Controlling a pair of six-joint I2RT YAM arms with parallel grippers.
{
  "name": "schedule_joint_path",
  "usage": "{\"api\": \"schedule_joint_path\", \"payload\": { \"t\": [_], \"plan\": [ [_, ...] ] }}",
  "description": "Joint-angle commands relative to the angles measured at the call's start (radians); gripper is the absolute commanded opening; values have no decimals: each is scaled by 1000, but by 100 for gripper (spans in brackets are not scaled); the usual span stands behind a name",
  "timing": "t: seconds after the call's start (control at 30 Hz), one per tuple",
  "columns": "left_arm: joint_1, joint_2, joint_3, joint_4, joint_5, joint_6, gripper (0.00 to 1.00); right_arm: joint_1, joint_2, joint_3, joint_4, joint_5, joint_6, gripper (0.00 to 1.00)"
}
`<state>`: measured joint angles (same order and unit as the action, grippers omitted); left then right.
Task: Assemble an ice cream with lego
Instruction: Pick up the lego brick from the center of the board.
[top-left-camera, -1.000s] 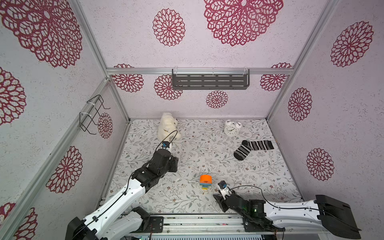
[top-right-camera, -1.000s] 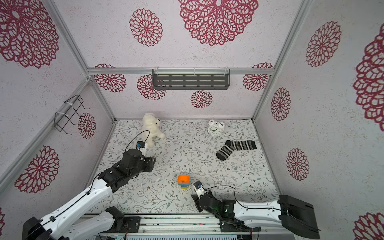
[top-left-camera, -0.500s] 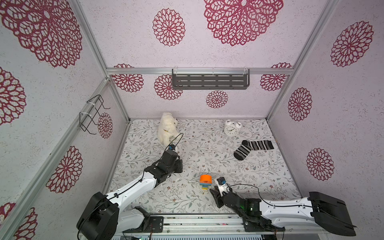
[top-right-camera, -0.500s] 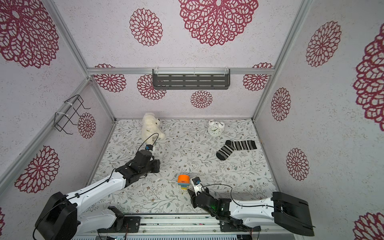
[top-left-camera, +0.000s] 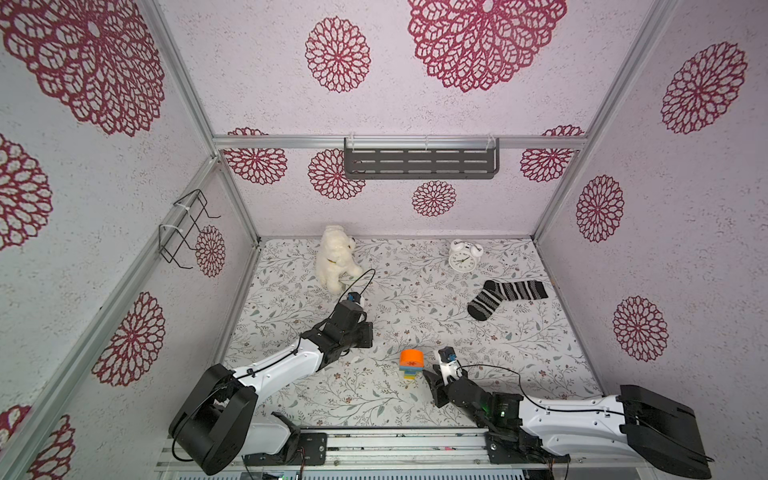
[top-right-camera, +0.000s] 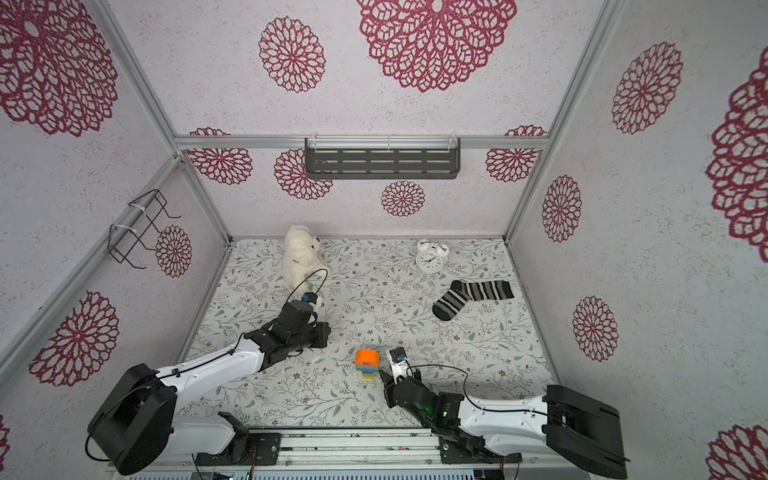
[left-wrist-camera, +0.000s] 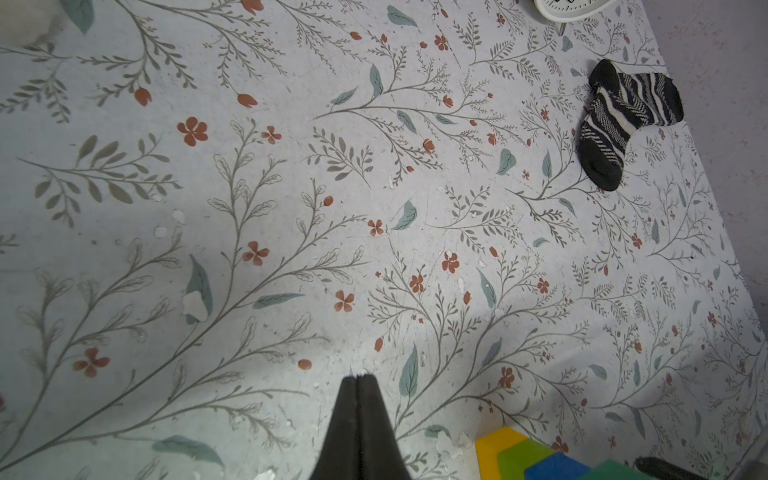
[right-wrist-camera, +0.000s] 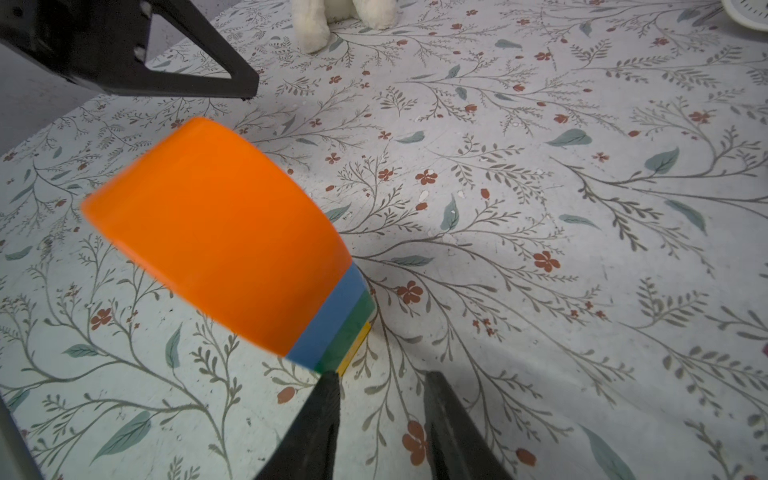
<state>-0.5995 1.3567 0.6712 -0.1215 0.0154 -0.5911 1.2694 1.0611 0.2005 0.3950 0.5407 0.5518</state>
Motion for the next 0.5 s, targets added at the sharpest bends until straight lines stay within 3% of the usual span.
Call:
{"api": "schedule_joint_path", "payload": {
  "t": [0.0,0.47],
  "plan": [
    [-10,7,1,25,8,6,0,-12,-10,22,37,-8,-16,38],
    [-20,-9,-5,7,4,9,0,-15,-46,26,-86,-47,24,37]
  ]
}}
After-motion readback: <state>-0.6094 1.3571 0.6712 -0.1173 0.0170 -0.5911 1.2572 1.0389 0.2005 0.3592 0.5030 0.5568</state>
